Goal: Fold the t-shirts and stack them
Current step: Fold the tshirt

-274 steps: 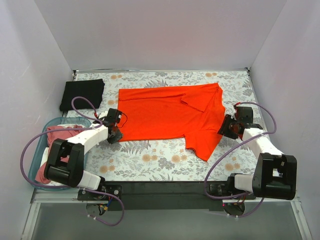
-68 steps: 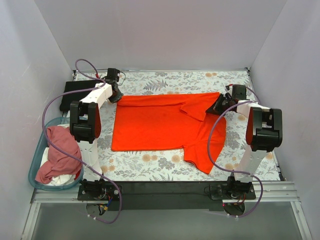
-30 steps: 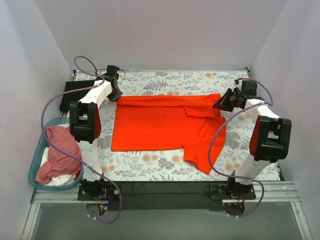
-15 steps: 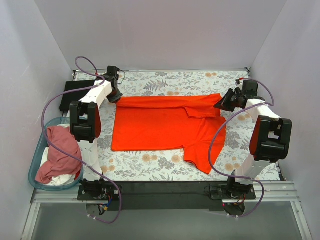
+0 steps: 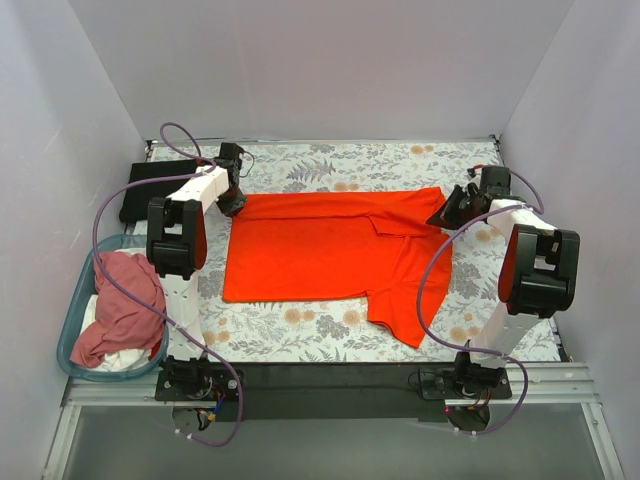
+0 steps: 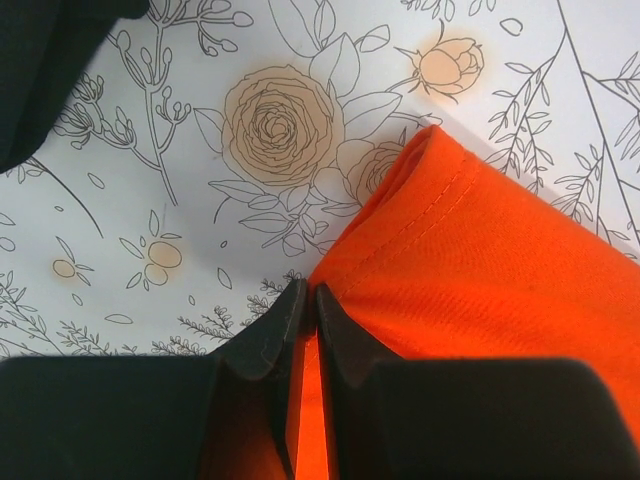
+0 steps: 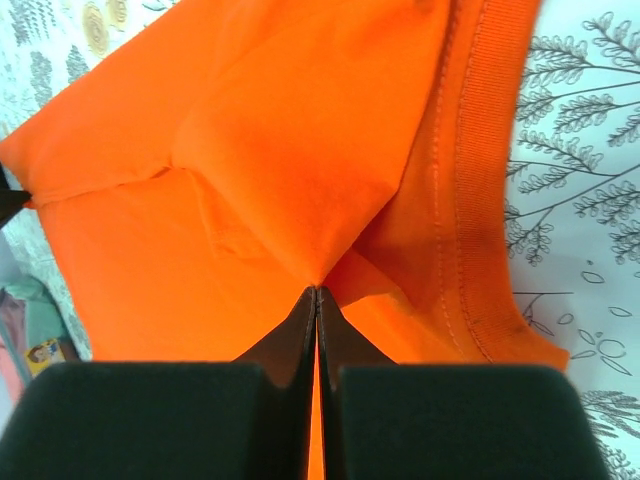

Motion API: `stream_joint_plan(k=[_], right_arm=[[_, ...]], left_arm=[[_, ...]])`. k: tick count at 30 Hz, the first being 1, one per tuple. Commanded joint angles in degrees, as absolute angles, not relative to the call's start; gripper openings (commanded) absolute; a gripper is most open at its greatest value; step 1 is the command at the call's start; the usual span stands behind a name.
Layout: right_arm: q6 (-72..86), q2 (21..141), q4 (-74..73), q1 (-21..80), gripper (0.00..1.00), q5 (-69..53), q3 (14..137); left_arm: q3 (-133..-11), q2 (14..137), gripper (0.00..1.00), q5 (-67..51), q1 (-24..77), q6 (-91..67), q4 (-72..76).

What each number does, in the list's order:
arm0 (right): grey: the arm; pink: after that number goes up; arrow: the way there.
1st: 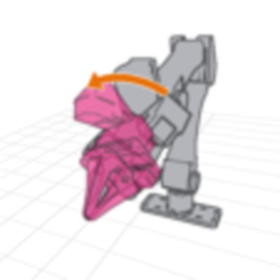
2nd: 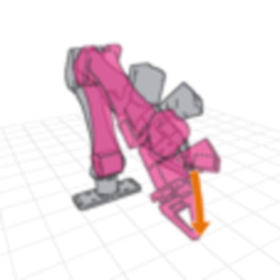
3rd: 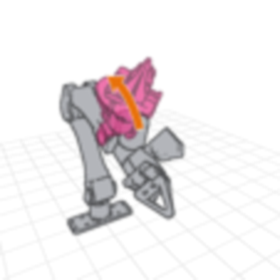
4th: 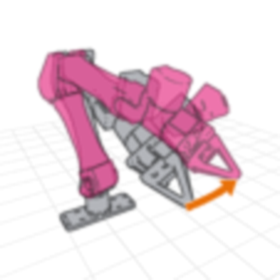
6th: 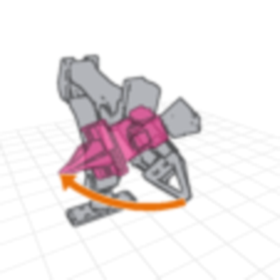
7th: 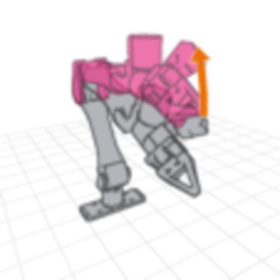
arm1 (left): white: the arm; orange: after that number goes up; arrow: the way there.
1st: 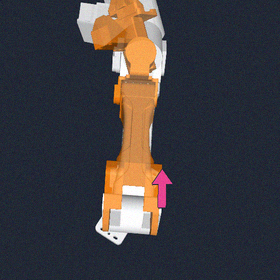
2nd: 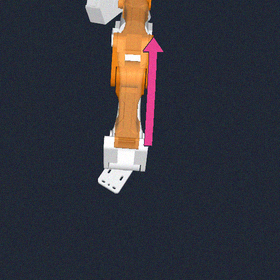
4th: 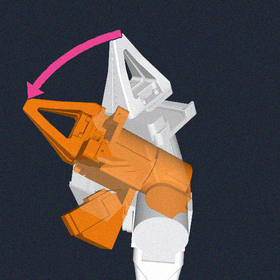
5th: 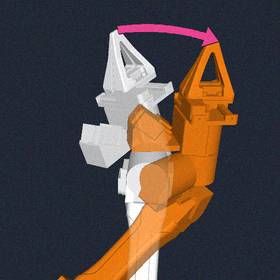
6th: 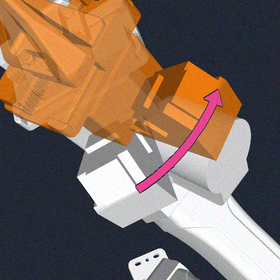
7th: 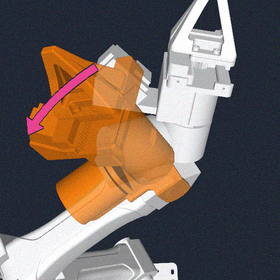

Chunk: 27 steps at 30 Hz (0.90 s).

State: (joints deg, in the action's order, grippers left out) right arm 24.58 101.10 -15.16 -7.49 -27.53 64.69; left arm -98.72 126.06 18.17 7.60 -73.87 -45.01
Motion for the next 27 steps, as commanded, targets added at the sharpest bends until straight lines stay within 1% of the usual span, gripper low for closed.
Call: stream_joint_plan(k=[1, 4, 5, 8, 13, 14, 17, 20, 21, 22, 24, 25, 27], right_arm=[[22.4, 100.8, -16.9, -7.6, 0.02, -25.2, 65.7], [20.1, 99.8, -18.0, -6.6, 0.16, -22.8, 67.5], [19.3, 99.5, -18.9, -6.0, 0.23, -21.9, 68.6], [16.7, 97.8, -20.2, -2.1, 0.29, -16.1, 70.4], [13.2, 94.4, -19.2, 7.5, 0.31, -3.0, 71.3], [10.2, 94.4, -18.6, 8.9, 0.31, -2.3, 71.4], [6.8, 95.4, -16.0, 12.2, 0.31, -5.4, 70.9], [5.1, 98.2, -15.8, 14.1, 0.31, -8.3, 71.3], [4.0, 99.4, -15.7, 14.5, 0.31, -9.7, 71.4], [3.3, 100.0, -15.5, 15.6, 0.31, -10.3, 71.7], [1.2, 101.7, -15.6, 17.3, 0.31, -11.0, 72.2], [0.7, 102.1, -15.6, 17.8, 0.31, -11.2, 72.8], [0.2, 103.7, -15.6, 18.9, 0.31, -11.5, 73.3]], left_arm=[[-99.1, 124.9, 0.08, 20.7, 7.1, -73.0, -44.9], [-99.6, 124.3, 0.08, 20.7, 7.2, -72.5, -44.6], [-99.7, 124.2, 0.09, 20.7, 7.2, -72.2, -44.5], [-99.8, 124.2, 0.09, 20.3, 7.2, -71.5, -43.9], [-99.7, 124.5, 0.09, 20.0, 7.6, -71.2, -43.7], [-99.6, 124.6, 0.10, 20.0, 7.6, -71.1, -43.6], [-99.2, 124.2, 0.13, 20.5, 7.6, -71.2, -43.8], [-98.6, 122.5, 0.24, 20.8, 7.6, -71.8, -43.8], [-98.4, 121.9, 0.31, 21.0, 7.6, -71.8, -43.8], [-98.1, 121.4, 0.36, 21.3, 7.6, -71.9, -43.8], [-98.1, 119.8, 0.41, 21.9, 7.6, -71.7, -43.9], [-98.0, 119.2, 0.47, 22.1, 7.6, -71.6, -43.9], [-97.7, 117.1, 0.51, 22.1, 7.8, -71.6, -44.2]])
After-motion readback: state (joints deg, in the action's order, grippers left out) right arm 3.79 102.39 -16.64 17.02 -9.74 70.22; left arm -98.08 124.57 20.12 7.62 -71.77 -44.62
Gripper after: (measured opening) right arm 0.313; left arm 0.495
